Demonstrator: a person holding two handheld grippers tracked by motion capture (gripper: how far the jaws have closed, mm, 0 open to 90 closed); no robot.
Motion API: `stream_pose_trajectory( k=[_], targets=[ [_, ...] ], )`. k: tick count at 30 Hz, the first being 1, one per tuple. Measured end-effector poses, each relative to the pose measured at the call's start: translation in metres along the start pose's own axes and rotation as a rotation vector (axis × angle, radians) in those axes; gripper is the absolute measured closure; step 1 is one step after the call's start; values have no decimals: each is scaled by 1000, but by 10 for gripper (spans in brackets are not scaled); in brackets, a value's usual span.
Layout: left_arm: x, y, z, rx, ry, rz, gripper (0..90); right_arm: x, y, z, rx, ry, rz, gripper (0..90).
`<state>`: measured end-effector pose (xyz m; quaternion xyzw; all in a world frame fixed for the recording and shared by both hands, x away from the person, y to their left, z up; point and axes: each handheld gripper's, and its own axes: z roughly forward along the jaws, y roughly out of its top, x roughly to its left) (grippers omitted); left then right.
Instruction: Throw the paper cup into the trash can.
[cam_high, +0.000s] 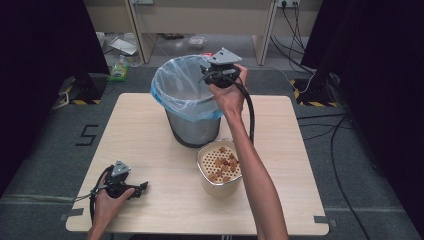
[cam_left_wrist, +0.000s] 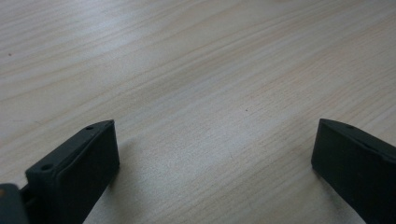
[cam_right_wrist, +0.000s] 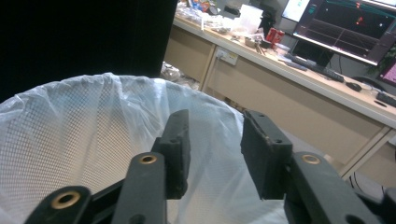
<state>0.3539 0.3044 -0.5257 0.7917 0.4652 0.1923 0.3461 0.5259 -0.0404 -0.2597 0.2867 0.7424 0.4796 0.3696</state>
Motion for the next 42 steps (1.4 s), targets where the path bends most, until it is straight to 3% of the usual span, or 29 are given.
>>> stream_pose_trajectory(
  k=[9, 18, 31, 42],
  targets=[
    [0, 0, 0, 0, 0, -1, 0, -28, -15, -31, 32, -21, 77, 516],
    [0, 0, 0, 1, 0, 0, 0, -53, -46, -64, 68, -27, 135, 453],
    [0, 0, 0, 1, 0, -1, 0, -67, -103, -110, 113, -44, 173, 424],
    [0, 0, 0, 1, 0, -1, 0, -69, -145, -135, 143, -54, 214, 409]
  ],
)
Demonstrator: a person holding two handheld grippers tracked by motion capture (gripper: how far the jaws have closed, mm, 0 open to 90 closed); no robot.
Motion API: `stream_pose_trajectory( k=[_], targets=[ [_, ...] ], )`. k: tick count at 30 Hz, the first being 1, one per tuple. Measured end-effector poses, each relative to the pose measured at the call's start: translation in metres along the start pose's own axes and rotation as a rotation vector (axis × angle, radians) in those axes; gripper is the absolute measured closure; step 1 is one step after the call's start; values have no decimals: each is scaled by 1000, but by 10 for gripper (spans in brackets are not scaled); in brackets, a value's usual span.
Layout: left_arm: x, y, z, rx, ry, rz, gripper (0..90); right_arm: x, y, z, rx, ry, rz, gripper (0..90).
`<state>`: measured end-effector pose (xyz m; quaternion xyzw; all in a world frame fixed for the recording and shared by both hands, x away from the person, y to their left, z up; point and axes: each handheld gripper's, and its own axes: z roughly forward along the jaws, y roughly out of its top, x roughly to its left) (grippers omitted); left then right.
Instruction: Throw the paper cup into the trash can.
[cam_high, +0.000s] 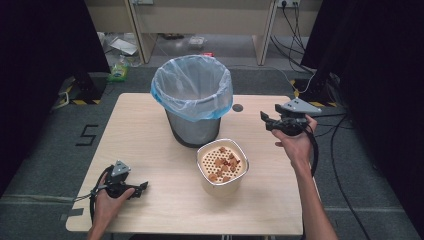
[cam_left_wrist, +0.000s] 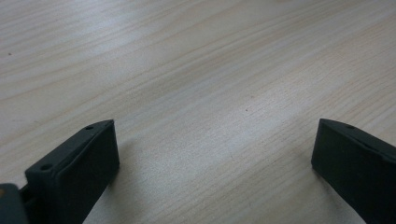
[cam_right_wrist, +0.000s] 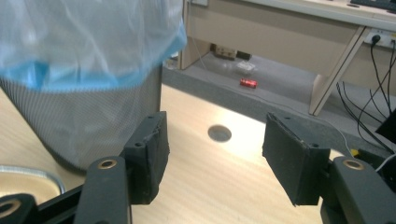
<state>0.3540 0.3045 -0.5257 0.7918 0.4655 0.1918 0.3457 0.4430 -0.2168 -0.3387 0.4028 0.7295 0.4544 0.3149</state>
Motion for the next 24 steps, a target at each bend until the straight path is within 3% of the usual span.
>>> stream_pose_trajectory(
  k=[6, 13, 24],
  targets=[
    [0, 0, 0, 0, 0, 0, 0, 2, -32, -3, 28, 5, 20, 402],
    [0, 0, 0, 1, 1, 1, 0, 8, -70, -3, 83, -11, 7, 394],
    [0, 0, 0, -1, 1, -1, 0, 12, -100, -9, 139, -18, 19, 367]
  ],
)
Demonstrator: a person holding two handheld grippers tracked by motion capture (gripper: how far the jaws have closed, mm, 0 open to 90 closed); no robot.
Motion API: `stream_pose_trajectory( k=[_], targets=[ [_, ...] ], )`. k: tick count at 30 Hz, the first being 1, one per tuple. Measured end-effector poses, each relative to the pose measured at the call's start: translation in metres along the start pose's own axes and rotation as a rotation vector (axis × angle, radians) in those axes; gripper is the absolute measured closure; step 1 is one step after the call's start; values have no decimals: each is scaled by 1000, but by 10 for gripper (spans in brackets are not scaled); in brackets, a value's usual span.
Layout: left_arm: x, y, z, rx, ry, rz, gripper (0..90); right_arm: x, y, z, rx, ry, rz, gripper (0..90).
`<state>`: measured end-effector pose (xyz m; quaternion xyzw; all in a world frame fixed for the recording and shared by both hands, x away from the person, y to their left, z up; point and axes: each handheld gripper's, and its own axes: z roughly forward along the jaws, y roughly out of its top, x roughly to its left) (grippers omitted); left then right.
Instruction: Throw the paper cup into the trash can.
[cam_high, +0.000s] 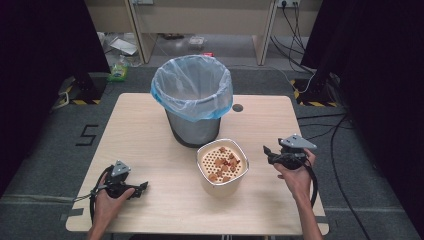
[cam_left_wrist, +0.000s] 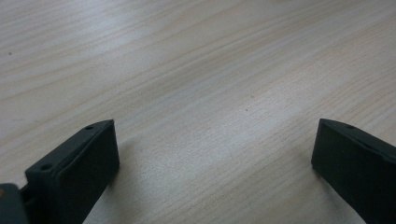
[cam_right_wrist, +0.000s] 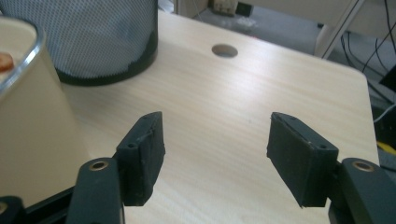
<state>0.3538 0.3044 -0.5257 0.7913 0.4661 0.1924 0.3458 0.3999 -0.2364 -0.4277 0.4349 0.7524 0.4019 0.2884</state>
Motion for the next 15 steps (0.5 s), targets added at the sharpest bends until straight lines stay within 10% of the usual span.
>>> stream_pose_trajectory(
  k=[15],
  targets=[
    [0, 0, 0, 1, 0, 1, 0, 7, -47, -3, 94, -3, 40, 331]
  ],
)
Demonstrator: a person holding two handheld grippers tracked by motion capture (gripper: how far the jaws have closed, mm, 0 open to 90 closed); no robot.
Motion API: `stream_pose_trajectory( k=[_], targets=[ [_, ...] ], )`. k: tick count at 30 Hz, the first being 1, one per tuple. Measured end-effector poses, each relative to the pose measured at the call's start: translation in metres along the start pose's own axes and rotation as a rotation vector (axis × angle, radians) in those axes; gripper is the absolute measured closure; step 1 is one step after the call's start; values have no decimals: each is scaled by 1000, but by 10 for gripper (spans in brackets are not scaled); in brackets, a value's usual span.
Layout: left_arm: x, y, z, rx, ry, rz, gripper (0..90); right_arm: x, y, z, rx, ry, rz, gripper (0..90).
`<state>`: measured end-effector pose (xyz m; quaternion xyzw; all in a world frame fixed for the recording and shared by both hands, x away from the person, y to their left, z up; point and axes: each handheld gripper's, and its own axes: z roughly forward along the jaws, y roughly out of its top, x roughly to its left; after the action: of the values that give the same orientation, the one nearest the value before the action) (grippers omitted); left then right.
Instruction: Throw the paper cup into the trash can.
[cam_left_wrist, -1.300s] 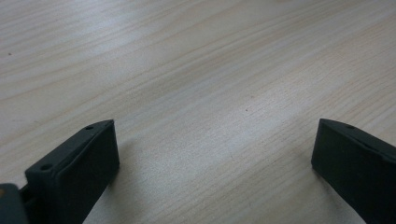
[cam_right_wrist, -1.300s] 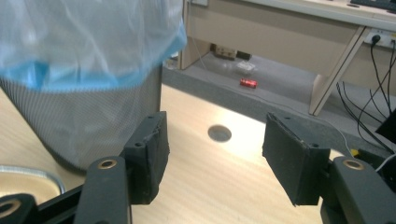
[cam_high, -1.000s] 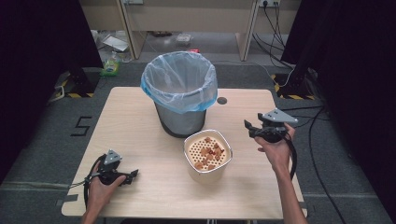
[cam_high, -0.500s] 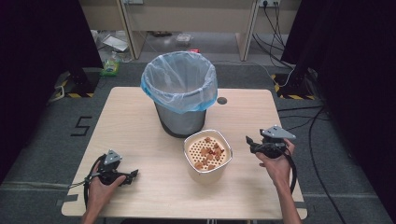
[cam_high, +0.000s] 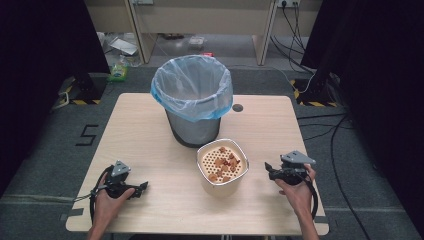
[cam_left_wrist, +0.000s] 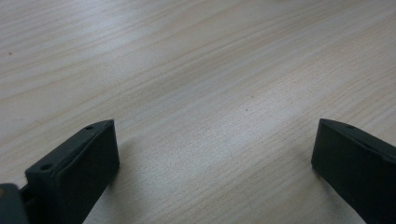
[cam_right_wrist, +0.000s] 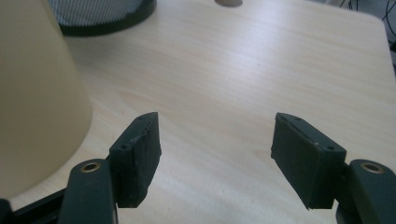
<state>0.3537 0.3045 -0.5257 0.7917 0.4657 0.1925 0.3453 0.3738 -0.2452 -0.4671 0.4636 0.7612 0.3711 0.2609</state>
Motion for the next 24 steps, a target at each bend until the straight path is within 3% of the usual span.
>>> stream_pose_trajectory(
  k=[9, 13, 24],
  targets=[
    [0, 0, 0, 0, 1, -1, 0, 14, -24, 9, 85, 39, -21, 326],
    [0, 0, 0, 0, 1, -2, 0, 22, -28, 9, 123, 41, -77, 318],
    [0, 0, 0, 0, 2, -2, 0, 27, -43, 10, 160, 79, -48, 293]
  ],
)
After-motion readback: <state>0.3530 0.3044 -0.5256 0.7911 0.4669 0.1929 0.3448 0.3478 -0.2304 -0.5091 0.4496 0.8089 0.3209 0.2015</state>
